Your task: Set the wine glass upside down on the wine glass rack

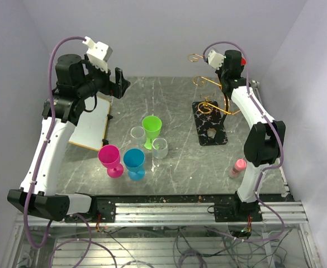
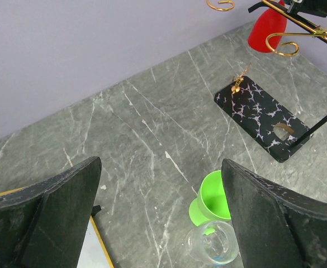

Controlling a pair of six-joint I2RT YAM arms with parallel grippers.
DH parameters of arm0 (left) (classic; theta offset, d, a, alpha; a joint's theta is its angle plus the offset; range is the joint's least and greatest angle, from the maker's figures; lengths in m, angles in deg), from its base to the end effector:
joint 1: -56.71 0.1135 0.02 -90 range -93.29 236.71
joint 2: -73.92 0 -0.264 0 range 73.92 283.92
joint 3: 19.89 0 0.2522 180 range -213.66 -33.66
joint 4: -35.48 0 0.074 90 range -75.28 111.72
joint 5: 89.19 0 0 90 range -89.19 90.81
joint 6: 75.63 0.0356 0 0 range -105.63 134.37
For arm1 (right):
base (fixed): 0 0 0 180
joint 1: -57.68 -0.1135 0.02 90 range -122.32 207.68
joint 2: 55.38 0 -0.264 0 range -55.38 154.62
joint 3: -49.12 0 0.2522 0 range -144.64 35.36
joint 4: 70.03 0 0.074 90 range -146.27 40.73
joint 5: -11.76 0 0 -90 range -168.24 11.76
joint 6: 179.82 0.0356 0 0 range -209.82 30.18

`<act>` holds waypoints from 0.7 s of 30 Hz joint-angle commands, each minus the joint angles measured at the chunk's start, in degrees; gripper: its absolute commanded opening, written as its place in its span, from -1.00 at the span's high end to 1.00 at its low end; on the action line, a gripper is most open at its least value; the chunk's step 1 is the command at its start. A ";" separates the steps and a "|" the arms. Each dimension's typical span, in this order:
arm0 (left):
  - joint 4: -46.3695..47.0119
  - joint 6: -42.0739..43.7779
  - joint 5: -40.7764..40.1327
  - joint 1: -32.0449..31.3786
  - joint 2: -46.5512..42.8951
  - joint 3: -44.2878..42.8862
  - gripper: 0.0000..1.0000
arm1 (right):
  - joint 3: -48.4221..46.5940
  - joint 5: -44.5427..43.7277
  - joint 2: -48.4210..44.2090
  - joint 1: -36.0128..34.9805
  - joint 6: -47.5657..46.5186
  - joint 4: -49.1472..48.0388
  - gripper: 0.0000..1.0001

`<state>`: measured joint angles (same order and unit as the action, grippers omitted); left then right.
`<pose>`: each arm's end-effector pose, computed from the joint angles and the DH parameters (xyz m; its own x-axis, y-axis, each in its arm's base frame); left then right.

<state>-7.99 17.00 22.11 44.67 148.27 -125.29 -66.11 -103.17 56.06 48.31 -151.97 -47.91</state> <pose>0.2609 -0.0689 0.4747 -0.1853 0.0832 -0.9792 0.5504 0.8343 -0.0332 0.4652 0.0616 0.3425 -0.3635 -0.8726 -0.3262 -0.1589 0.4031 -0.9012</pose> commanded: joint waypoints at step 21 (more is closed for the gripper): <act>3.27 3.29 -2.30 0.43 -3.65 6.02 -0.99 | -0.64 3.27 -8.26 -0.79 9.26 2.68 0.23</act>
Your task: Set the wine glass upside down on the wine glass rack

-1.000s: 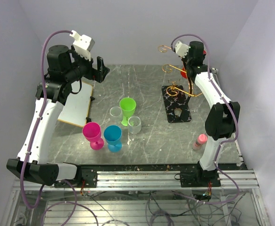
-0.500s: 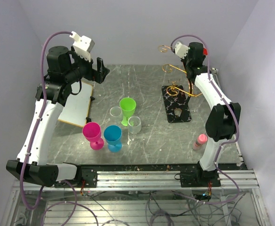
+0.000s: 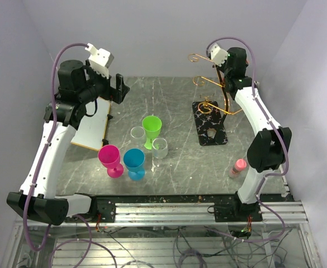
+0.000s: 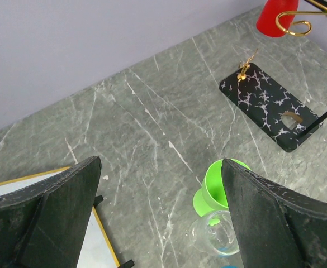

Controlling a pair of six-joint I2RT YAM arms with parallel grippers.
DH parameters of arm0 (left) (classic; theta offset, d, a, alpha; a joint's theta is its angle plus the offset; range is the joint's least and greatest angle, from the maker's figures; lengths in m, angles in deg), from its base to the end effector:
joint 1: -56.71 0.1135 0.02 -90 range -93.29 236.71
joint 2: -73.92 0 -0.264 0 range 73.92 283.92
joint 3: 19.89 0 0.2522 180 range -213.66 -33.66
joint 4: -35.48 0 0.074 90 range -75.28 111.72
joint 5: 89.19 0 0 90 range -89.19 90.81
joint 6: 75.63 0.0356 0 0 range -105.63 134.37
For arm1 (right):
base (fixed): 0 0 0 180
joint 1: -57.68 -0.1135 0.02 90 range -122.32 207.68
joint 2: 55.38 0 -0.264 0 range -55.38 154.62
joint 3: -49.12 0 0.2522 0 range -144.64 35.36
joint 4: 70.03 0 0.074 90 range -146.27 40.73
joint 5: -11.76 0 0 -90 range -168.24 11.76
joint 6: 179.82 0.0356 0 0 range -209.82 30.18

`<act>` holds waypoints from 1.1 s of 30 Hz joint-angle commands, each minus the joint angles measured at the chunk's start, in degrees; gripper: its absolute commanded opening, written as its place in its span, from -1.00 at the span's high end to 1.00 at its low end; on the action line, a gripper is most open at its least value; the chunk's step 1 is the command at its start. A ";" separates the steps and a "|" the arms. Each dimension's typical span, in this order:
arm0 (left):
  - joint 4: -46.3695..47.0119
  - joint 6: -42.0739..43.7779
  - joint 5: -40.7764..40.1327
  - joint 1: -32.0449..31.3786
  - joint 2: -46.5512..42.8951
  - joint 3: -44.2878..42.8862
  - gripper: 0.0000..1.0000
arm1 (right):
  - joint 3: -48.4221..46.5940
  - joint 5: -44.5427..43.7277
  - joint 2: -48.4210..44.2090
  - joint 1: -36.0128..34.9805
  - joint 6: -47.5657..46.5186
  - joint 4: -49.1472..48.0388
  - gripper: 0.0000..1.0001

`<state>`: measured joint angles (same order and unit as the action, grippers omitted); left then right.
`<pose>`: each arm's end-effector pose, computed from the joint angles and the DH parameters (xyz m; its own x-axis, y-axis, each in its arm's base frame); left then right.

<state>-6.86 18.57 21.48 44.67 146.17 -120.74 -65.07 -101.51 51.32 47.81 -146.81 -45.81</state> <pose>0.2567 -0.0676 0.4602 -0.1928 0.1112 -0.9749 0.5461 0.8376 -0.0125 0.4439 0.0630 0.3685 -0.3350 -0.8402 -0.4264 -0.1205 0.4870 -0.8650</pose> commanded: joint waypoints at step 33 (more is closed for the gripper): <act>-39.40 30.54 -4.92 -3.09 -1.87 8.35 -0.88 | 12.98 18.23 -37.67 2.14 23.32 24.52 -0.46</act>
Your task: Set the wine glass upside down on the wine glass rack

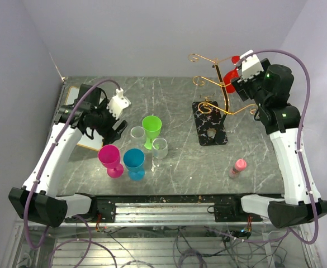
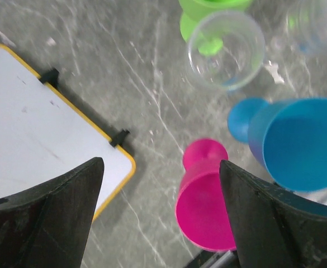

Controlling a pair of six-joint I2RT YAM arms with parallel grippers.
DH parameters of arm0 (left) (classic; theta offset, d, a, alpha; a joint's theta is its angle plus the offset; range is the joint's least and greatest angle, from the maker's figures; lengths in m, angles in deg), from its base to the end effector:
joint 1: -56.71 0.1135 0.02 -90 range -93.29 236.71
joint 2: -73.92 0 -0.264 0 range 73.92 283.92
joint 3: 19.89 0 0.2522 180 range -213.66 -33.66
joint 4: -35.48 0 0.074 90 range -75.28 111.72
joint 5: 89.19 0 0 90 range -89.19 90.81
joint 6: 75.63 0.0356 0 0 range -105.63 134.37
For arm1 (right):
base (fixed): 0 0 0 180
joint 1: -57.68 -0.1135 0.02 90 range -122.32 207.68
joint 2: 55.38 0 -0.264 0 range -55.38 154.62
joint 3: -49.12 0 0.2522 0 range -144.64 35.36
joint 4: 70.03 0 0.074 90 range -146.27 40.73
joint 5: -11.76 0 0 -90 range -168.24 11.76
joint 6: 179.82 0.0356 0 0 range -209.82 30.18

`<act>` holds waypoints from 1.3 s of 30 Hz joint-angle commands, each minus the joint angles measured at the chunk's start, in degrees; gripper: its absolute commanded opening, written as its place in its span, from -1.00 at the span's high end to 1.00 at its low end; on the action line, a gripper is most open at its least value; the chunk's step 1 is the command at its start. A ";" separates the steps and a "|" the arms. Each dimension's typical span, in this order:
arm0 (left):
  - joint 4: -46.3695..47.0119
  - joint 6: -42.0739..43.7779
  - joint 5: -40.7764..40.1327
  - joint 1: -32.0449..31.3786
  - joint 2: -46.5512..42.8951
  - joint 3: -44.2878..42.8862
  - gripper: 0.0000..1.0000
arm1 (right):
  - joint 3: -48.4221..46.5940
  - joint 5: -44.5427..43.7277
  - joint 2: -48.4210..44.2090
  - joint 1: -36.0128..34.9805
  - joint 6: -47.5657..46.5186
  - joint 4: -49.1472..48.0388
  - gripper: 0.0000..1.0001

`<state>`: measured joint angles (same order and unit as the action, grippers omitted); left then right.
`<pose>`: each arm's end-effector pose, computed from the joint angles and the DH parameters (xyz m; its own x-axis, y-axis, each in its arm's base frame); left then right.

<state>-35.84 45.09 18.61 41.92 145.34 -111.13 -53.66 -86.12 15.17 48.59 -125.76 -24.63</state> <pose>0.2296 -0.0719 0.3648 -0.4323 0.6172 -0.6574 0.7537 0.6476 0.1123 0.2494 0.0350 0.4720 -0.1677 -0.6156 -0.7700 -0.1520 0.7879 -0.5968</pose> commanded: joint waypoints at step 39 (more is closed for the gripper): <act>-17.13 7.51 -11.68 0.56 1.76 1.28 0.86 | -1.51 11.94 0.29 9.67 3.57 7.13 -0.60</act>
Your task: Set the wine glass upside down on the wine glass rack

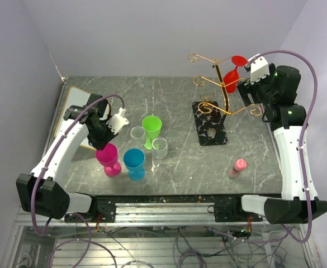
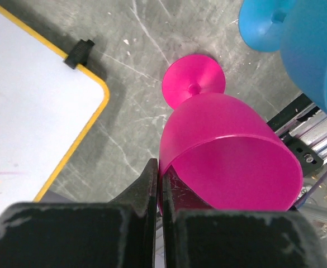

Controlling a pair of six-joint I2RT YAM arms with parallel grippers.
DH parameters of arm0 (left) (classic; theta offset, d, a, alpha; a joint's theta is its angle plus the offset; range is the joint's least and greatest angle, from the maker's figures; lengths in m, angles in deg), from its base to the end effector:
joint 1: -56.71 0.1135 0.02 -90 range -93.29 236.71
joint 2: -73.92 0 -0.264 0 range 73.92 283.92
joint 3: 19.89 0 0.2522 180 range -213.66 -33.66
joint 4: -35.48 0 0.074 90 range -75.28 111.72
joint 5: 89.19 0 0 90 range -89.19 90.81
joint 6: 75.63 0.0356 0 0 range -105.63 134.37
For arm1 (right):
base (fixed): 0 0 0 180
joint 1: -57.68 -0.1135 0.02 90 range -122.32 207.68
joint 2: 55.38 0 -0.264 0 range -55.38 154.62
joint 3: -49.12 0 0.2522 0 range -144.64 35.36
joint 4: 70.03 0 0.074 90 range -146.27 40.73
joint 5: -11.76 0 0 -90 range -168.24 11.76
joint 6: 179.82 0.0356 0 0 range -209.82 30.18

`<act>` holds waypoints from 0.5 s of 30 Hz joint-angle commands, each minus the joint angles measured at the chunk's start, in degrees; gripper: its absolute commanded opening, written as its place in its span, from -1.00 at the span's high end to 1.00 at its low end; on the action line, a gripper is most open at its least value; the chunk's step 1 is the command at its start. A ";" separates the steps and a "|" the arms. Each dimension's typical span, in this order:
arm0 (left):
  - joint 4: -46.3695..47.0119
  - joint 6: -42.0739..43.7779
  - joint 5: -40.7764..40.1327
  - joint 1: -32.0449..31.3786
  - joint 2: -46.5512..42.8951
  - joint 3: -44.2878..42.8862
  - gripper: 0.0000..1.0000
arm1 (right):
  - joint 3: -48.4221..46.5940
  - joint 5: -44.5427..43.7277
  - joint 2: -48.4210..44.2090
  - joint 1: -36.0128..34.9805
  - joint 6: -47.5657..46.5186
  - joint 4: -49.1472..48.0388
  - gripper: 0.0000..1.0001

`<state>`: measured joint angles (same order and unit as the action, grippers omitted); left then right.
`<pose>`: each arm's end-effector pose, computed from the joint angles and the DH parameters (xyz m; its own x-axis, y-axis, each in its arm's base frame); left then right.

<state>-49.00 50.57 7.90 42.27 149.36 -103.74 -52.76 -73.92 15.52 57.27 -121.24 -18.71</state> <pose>0.2211 -0.0615 0.2998 -0.5953 0.7585 -0.2650 0.7780 0.6266 0.0455 0.2525 0.0045 0.4547 -0.2561 -0.5217 -0.8138 -0.2476 0.8492 -0.4665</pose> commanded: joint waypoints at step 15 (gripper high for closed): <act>-4.78 4.84 0.58 0.15 -3.69 -37.17 0.86 | -5.21 20.34 -2.79 2.52 -6.84 9.99 -0.63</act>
<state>-55.07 55.97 5.78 42.27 144.29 -134.03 -55.27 -63.10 13.37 59.52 -127.42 -11.25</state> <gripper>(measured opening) 0.089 0.815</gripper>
